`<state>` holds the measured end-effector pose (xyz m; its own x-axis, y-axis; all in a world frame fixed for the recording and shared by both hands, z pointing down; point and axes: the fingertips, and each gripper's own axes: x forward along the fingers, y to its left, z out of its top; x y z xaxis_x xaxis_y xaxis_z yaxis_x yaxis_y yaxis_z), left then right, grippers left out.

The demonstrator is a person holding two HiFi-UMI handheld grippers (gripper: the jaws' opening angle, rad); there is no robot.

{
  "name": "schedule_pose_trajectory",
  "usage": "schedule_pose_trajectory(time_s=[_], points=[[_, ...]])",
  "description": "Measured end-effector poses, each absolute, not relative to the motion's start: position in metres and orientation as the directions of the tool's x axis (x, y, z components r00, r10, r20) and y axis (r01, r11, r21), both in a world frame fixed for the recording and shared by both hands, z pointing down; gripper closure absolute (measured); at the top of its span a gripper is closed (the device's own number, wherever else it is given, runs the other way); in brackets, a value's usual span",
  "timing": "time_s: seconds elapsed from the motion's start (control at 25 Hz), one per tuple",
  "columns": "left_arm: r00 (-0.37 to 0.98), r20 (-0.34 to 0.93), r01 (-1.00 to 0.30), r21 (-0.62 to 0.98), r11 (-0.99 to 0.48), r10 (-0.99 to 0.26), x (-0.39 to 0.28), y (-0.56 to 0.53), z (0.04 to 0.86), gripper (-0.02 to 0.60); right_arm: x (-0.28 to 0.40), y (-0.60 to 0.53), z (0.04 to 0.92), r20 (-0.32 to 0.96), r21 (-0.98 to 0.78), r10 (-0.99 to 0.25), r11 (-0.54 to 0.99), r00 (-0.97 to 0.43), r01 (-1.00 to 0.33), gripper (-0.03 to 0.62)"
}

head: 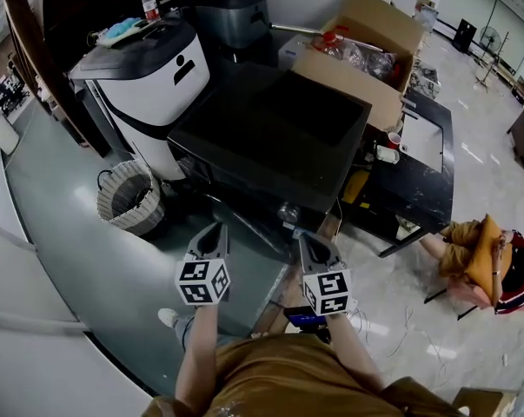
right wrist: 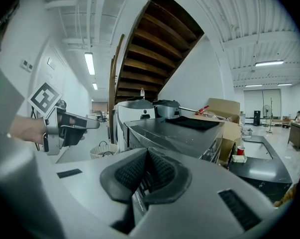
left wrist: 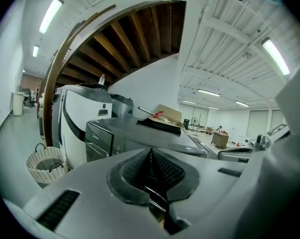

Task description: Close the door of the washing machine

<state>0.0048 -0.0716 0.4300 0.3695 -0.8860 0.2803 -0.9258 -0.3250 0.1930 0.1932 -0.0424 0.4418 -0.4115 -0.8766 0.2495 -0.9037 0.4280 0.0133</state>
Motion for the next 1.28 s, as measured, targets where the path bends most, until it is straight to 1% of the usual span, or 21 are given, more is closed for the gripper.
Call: schedule_pose_trajectory(time_s=[0.4, 0.8, 1.28], points=[[0.39, 0.294, -0.917, 0.21, -0.338, -0.873, 0.012, -0.075, 0.437, 0.548, 0.199, -0.041, 0.446, 0.27, 0.041, -0.872, 0.434, -0.409, -0.9, 0.582], [0.407, 0.287, -0.909, 0.222, -0.353, -0.867, 0.015, -0.075, 0.435, 0.548, 0.204, -0.039, 0.44, 0.263, 0.047, -0.883, 0.414, -0.389, -0.909, 0.582], [0.388, 0.285, -0.916, 0.23, -0.33, -0.877, 0.003, -0.074, 0.438, 0.548, 0.203, -0.039, 0.442, 0.262, 0.05, -0.884, 0.413, -0.388, -0.909, 0.582]])
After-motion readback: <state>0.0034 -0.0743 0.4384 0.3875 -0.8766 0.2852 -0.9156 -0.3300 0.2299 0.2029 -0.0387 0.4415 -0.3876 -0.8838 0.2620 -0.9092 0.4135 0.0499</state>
